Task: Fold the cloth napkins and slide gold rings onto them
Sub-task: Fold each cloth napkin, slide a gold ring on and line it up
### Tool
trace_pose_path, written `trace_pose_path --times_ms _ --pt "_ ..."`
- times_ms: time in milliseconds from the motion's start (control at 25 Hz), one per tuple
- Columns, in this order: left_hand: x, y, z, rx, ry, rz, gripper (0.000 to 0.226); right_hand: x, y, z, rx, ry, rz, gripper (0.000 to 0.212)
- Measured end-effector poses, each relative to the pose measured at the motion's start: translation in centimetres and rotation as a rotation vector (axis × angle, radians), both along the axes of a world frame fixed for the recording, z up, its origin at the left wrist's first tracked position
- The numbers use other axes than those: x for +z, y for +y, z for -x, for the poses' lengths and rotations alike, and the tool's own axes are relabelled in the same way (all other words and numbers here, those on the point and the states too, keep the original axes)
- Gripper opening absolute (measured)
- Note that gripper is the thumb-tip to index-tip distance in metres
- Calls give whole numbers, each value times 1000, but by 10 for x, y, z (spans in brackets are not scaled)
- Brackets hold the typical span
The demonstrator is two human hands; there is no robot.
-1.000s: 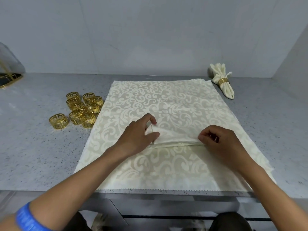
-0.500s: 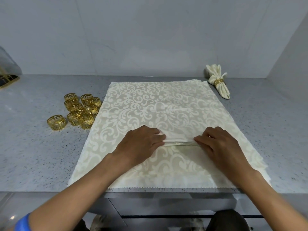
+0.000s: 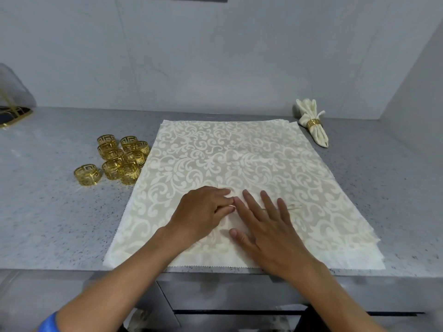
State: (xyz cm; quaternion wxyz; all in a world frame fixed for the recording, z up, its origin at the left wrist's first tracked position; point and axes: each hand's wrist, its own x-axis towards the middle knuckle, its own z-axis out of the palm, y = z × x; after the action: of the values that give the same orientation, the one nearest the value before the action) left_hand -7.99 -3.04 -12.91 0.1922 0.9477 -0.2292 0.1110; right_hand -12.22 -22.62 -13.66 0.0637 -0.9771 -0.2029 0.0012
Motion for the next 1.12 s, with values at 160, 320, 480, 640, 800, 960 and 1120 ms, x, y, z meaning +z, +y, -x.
trace_pose_path --times_ms 160,320,480,640,800,960,1120 --pt "8 4 10 50 181 195 22 7 4 1 -20 50 71 73" --pt "31 68 8 414 -8 346 17 9 4 -2 -8 112 140 76" --pt "33 153 -5 742 -84 -56 18 8 7 -3 -23 105 177 84" --pt "28 159 -1 689 -139 -73 13 9 7 -3 -37 113 148 83" --pt "38 105 25 472 -403 96 5 9 6 -2 -27 106 105 80" --pt "30 6 14 96 -533 -10 6 8 8 -3 -13 68 100 81" --pt "8 -22 -9 28 -537 -176 13 5 8 -1 -33 13 -137 69"
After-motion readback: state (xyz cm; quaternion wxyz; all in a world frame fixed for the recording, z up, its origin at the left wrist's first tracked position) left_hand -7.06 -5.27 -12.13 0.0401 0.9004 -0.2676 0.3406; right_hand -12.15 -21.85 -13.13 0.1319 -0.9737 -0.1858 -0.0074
